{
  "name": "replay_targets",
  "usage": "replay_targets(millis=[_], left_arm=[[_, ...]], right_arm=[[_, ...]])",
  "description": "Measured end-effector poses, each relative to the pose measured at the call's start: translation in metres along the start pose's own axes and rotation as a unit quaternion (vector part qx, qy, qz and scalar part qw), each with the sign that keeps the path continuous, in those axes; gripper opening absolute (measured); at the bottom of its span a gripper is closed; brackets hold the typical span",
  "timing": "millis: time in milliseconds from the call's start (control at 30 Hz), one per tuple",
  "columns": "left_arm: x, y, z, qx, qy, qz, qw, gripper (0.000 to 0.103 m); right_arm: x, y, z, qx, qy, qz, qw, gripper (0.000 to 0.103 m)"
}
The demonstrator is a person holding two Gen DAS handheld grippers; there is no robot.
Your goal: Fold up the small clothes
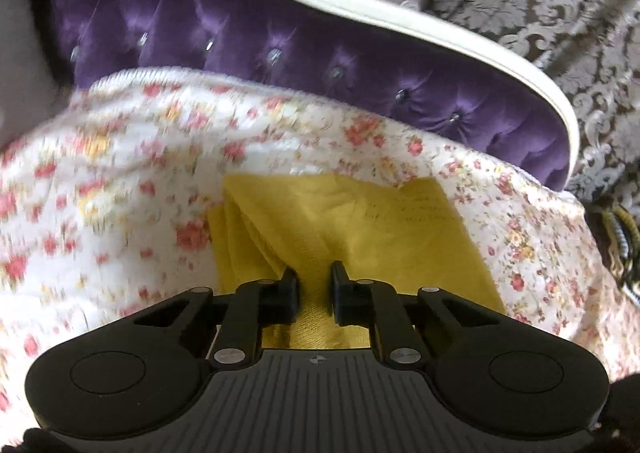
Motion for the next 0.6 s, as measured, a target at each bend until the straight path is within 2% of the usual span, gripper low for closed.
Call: replay_targets(millis=[67,100,200,233,267,300,333,367,400,433,467,533,600], left_arm=[[-0.001,-0.007,-0.006,0.016,0.003,0.001,0.9999,0.015],[-0.003,-0.008,-0.006,0.017,0.003,-0.003,0.9998,0.015],[-0.012,0.001,0.014,-0.024,-0.014,-0.010,0.9996,0.017],[-0.015,0.007,0.021,-0.037,-0.025,-0.008,0.9990,0.021],[-0.017,0.013,0.025,-0.036,-0.028,-0.005,0.9989,0.026],[-0.020,0.016,0.022,-0.025,-0.031,-0.008,0.9992,0.037],[-0.024,0.016,0.017,-0.020,-0.037,-0.016,0.9990,0.053],[-0.026,0.017,0.013,-0.019,-0.040,-0.022,0.9987,0.061],[-0.028,0.016,0.007,-0.017,-0.046,-0.024,0.9985,0.069],[-0.026,0.016,0.000,-0.007,-0.055,-0.021,0.9983,0.069],[-0.022,0.016,-0.008,0.009,-0.063,-0.013,0.9979,0.069],[-0.009,0.018,-0.026,0.037,-0.065,-0.002,0.9972,0.074],[0.006,0.025,-0.034,0.048,-0.048,0.001,0.9977,0.079]], right_arm=[[0.000,-0.005,-0.004,0.013,-0.007,0.021,1.000,0.009],[-0.006,-0.006,-0.003,0.013,-0.006,0.012,1.000,0.010],[-0.029,0.003,0.021,-0.026,0.006,-0.042,0.999,0.014],[-0.033,0.007,0.028,-0.042,-0.002,-0.045,0.998,0.022],[-0.036,0.011,0.032,-0.053,-0.014,-0.042,0.998,0.023],[-0.039,0.013,0.029,-0.050,-0.026,-0.040,0.998,0.024],[-0.041,0.013,0.021,-0.040,-0.037,-0.041,0.998,0.024],[-0.041,0.012,0.012,-0.032,-0.042,-0.038,0.998,0.030],[-0.036,0.010,0.001,-0.022,-0.045,-0.028,0.998,0.046],[-0.031,0.008,-0.008,-0.013,-0.040,-0.018,0.999,0.058],[-0.022,0.007,-0.016,-0.002,-0.029,-0.004,1.000,0.062],[-0.001,0.007,-0.030,0.013,0.004,0.029,0.999,0.064],[0.019,0.013,-0.034,0.009,0.045,0.061,0.997,0.068]])
Point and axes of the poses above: each gripper's, at about its wrist camera, not at the fingertips, and z roughly the way its jaws point, x to its right, y to its underside, the point moved 3 cm from there along z, roughly the way its jaws point, and after that the axes turned 2 degrees about z, right-handed, at the moved point
